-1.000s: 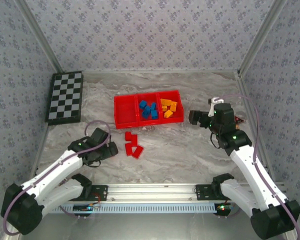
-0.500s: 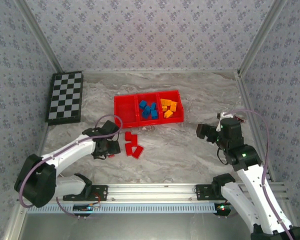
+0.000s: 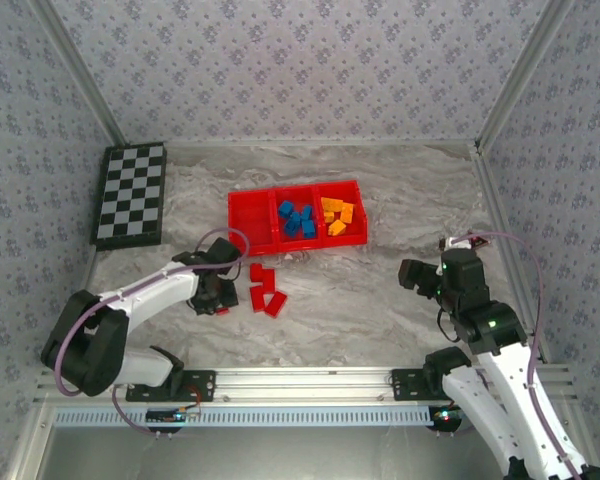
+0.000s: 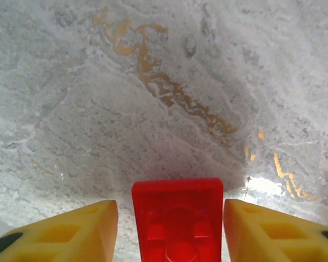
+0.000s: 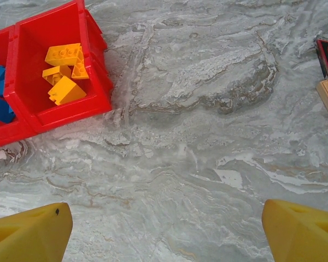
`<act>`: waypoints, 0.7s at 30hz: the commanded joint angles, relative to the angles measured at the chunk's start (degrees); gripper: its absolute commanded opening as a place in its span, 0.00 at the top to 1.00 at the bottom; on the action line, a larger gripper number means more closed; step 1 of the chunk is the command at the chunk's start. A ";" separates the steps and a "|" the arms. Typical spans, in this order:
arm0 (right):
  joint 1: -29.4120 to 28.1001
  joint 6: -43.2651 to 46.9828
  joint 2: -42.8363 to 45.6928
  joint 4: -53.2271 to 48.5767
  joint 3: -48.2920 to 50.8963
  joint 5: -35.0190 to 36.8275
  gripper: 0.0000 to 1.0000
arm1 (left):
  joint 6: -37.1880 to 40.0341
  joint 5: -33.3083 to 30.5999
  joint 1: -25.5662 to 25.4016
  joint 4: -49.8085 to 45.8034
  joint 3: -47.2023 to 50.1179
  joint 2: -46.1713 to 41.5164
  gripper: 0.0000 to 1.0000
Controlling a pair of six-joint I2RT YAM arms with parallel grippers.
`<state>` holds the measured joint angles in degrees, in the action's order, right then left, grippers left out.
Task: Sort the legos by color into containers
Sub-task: Pick up the lego from the middle-left of the table.
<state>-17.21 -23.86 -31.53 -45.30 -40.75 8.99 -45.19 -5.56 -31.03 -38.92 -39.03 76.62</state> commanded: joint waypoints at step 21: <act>-7.62 -2.84 1.10 -2.75 0.32 9.85 0.08 | 0.31 1.75 1.68 1.95 0.22 -2.86 0.75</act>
<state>-24.18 -25.67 -31.11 -46.35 -40.75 16.34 -44.60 -4.08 -29.63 -36.05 -38.96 75.88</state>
